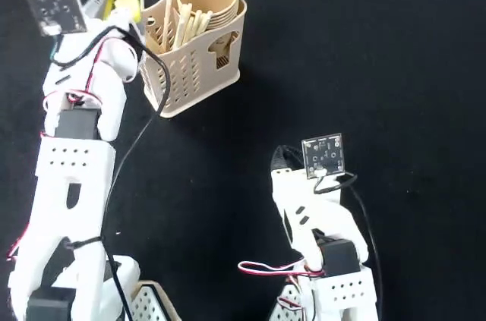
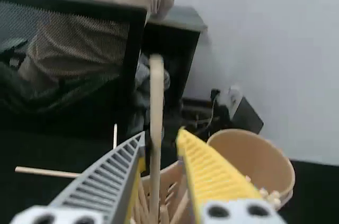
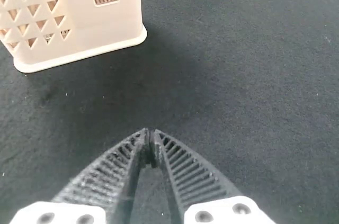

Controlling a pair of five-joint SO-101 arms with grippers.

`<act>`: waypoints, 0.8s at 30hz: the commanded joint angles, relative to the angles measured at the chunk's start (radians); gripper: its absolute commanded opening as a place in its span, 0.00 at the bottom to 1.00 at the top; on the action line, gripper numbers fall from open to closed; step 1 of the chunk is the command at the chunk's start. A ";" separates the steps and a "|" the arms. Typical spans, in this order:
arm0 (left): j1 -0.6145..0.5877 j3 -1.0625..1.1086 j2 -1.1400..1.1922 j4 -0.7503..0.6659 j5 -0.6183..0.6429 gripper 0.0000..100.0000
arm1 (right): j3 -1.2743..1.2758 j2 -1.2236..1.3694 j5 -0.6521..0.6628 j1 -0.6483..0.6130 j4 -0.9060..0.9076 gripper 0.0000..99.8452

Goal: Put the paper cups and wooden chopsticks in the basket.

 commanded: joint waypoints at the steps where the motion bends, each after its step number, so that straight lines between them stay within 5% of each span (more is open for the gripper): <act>1: 0.002 -0.219 -0.006 0.382 0.040 0.22 | -0.008 -0.082 0.002 -0.011 -0.015 0.01; 10: -0.004 -0.475 0.005 0.825 0.041 0.23 | -0.008 -0.082 0.002 -0.011 -0.015 0.01; 16: -0.128 -0.507 0.078 1.071 0.135 0.23 | -0.007 -0.082 0.002 -0.011 -0.015 0.01; 24: -0.093 -0.585 0.344 1.126 0.315 0.23 | -0.007 -0.082 0.002 -0.011 -0.015 0.01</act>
